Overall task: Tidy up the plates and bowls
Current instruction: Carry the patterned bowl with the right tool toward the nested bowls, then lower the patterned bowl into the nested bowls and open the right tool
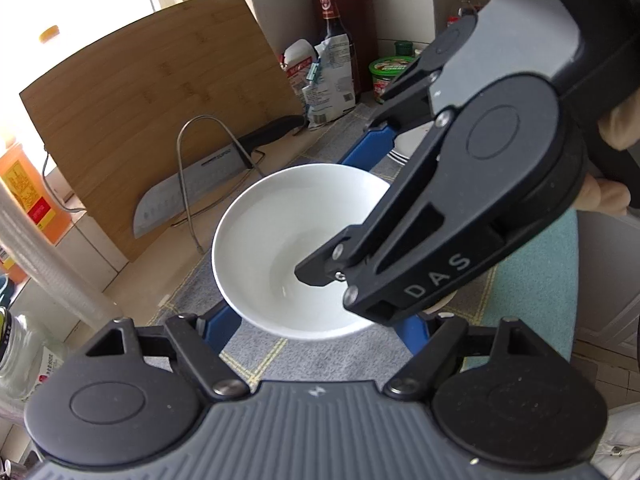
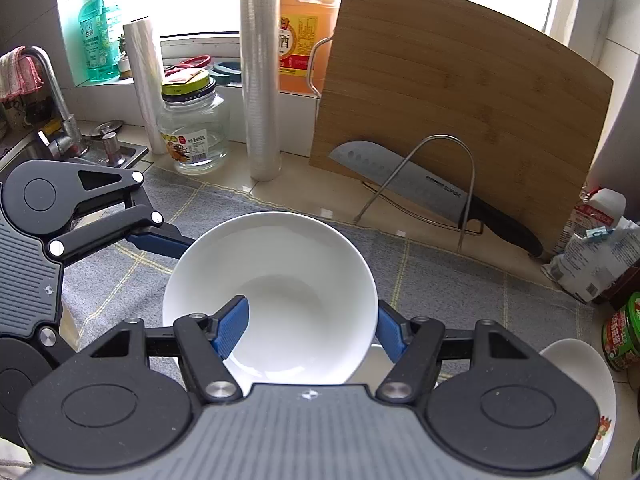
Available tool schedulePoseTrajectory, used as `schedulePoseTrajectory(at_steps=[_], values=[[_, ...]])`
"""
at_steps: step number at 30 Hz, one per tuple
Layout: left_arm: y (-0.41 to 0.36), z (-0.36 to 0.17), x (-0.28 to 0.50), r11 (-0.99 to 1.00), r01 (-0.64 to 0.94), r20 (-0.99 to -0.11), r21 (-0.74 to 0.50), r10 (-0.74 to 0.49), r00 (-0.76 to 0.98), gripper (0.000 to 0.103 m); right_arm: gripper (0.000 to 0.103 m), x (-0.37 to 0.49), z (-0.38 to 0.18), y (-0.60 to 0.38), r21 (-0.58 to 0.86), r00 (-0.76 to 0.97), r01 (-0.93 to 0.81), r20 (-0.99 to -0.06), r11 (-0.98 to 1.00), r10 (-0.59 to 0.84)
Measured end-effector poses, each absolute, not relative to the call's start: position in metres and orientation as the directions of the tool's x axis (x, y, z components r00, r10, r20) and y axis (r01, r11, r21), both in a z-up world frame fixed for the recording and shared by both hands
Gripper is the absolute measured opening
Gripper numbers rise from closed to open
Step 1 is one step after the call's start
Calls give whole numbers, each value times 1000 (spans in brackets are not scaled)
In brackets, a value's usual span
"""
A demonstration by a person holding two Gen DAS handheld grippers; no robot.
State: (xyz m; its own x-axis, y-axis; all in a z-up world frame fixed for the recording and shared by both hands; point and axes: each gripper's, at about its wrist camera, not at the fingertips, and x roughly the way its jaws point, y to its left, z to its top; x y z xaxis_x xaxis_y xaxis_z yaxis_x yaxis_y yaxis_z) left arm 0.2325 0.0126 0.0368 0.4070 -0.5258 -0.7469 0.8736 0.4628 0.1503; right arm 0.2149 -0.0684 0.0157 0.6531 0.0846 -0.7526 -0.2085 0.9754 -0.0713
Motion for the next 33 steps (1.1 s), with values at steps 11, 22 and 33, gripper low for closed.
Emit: schedulePoseTrajectory(at_steps=[11, 22, 33], values=[[-27, 39, 231, 354, 930, -788, 101, -543, 292, 81, 73, 199, 15, -102, -82, 643, -115, -766, 990, 11], [-47, 30, 226, 294, 951, -801, 94, -546, 248, 83, 72, 196, 6, -114, -12, 637, -89, -770, 996, 47], [-32, 20, 239, 327, 940, -822, 101, -505, 264, 84, 72, 185, 2, -142, 55, 671, 3, -740, 998, 39]])
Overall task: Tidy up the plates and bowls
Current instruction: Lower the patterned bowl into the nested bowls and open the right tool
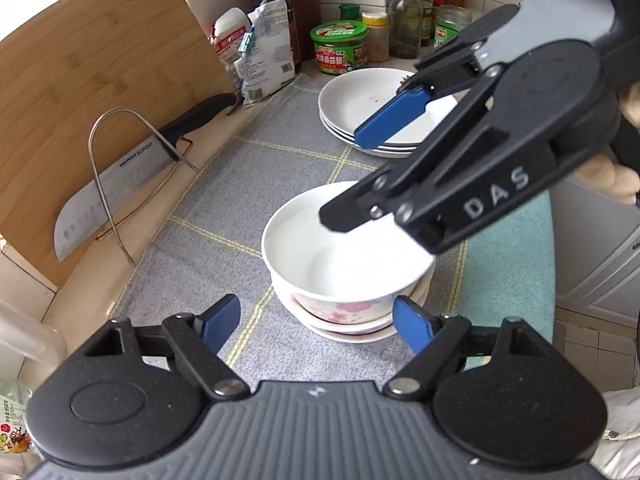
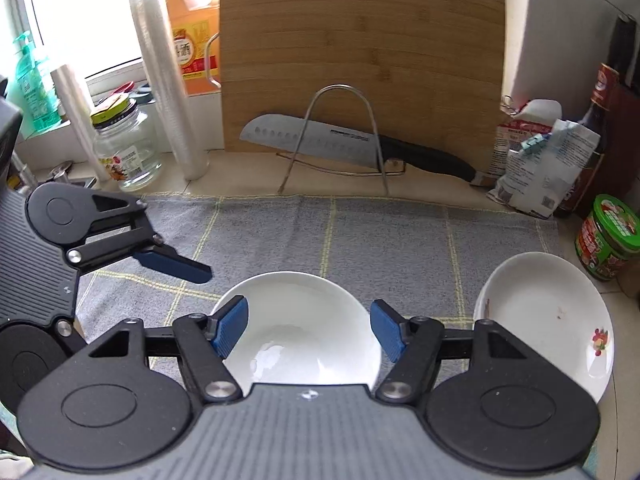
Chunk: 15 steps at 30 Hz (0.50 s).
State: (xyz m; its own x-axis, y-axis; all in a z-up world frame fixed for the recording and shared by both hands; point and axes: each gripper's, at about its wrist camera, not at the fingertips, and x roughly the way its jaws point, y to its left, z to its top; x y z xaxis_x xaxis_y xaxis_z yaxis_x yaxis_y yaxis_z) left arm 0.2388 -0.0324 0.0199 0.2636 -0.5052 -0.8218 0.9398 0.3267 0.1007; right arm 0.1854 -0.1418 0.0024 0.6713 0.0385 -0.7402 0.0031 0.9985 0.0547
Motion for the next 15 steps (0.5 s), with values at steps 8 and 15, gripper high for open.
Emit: schedulePoseTrajectory(at_steps=[8, 15], values=[[-27, 24, 243, 344, 936, -817, 79, -516, 258, 84, 72, 182, -6, -148, 68, 647, 16, -761, 998, 41], [-15, 21, 244, 381, 921, -825, 78, -495, 274, 84, 72, 184, -14, -124, 55, 625, -52, -777, 997, 75]])
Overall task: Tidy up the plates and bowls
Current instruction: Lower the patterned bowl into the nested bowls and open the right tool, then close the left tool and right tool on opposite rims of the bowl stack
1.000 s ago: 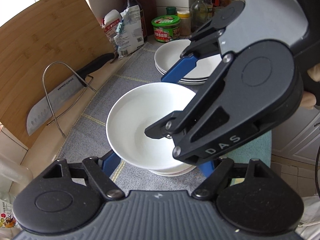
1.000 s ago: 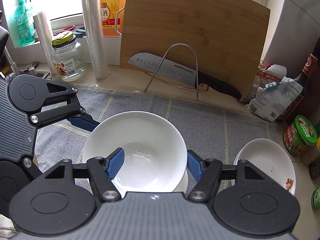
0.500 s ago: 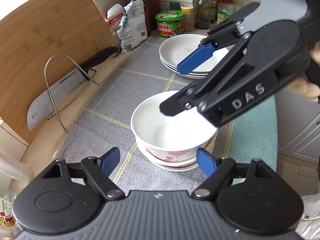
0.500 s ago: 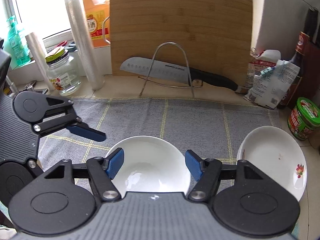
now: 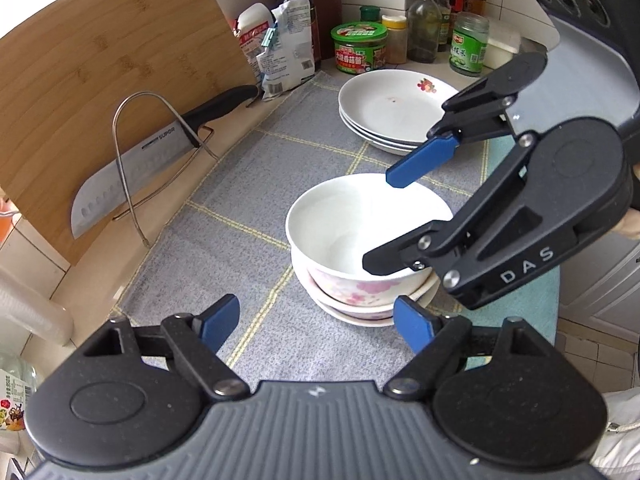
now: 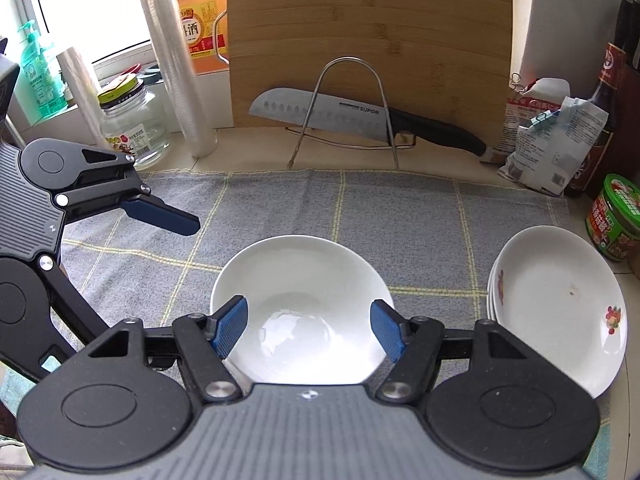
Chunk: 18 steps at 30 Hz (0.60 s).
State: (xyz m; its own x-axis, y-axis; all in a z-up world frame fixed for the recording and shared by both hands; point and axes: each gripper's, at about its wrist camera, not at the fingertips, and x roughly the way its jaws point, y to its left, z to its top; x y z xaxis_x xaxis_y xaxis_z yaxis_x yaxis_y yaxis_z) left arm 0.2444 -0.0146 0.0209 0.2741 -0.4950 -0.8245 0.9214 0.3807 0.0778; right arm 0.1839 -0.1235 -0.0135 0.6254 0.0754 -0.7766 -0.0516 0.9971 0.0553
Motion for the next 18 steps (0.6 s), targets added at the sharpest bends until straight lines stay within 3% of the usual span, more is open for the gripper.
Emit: schedulePoseTrajectory(at_steps=[18], values=[[13, 12, 247, 435, 900, -830, 32, -490, 266, 87, 73, 180, -27, -101, -27, 621, -33, -784, 999, -1]])
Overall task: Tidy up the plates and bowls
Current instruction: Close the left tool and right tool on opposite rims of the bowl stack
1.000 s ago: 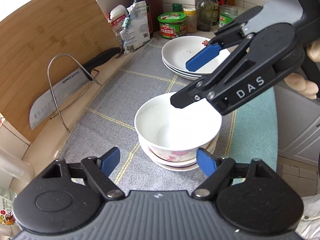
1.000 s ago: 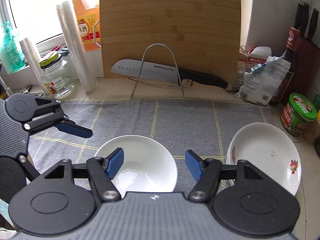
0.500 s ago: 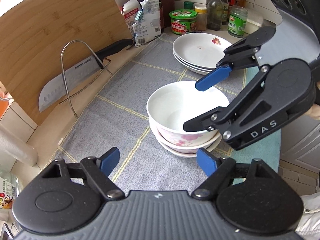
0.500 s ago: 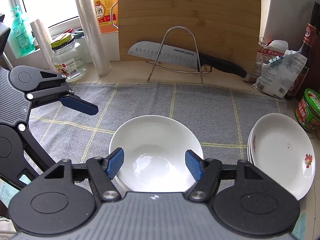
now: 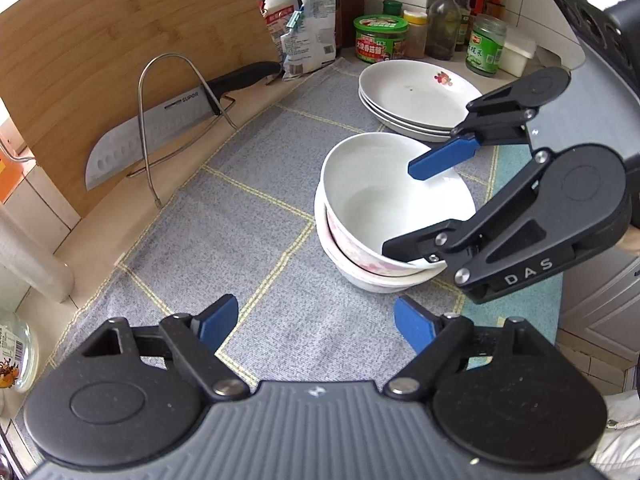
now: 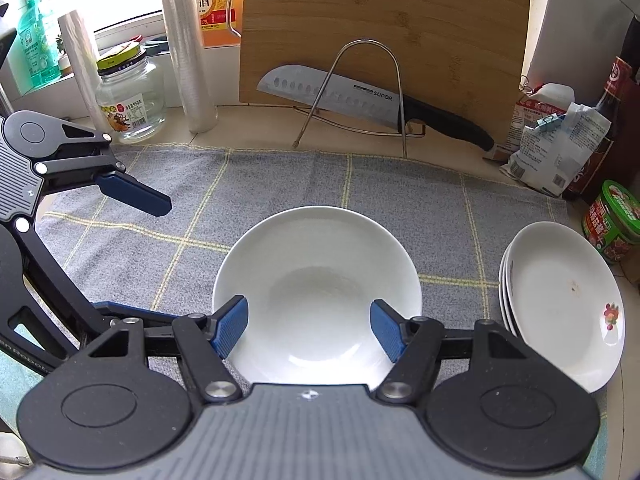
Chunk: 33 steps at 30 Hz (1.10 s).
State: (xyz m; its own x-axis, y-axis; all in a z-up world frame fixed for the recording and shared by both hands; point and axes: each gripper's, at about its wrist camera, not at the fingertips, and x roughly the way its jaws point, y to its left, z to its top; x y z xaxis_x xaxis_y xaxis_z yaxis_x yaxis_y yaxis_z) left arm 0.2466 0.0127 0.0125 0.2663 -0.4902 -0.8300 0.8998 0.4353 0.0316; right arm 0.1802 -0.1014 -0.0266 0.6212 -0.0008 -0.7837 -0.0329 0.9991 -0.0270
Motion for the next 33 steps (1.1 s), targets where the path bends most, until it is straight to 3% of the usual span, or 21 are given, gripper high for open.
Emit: schedulePoseTrajectory(at_steps=[11, 18, 23, 33], values=[[24, 5, 245, 418, 906, -796, -68, -570, 203, 96, 103, 140, -4, -111, -52, 713, 52, -697, 997, -73], [8, -19, 237, 450, 886, -822, -109, -542, 174, 97, 103, 115, -16, -132, -75, 682, 48, -726, 996, -88], [-3, -28, 223, 551, 831, -799, -72, -531, 282, 97, 103, 118, -40, -156, -69, 654, -67, -756, 995, -8], [-36, -57, 202, 731, 683, -848, 3, -360, 389, 97, 103, 149, -95, -185, -87, 572, -323, -811, 942, 121]])
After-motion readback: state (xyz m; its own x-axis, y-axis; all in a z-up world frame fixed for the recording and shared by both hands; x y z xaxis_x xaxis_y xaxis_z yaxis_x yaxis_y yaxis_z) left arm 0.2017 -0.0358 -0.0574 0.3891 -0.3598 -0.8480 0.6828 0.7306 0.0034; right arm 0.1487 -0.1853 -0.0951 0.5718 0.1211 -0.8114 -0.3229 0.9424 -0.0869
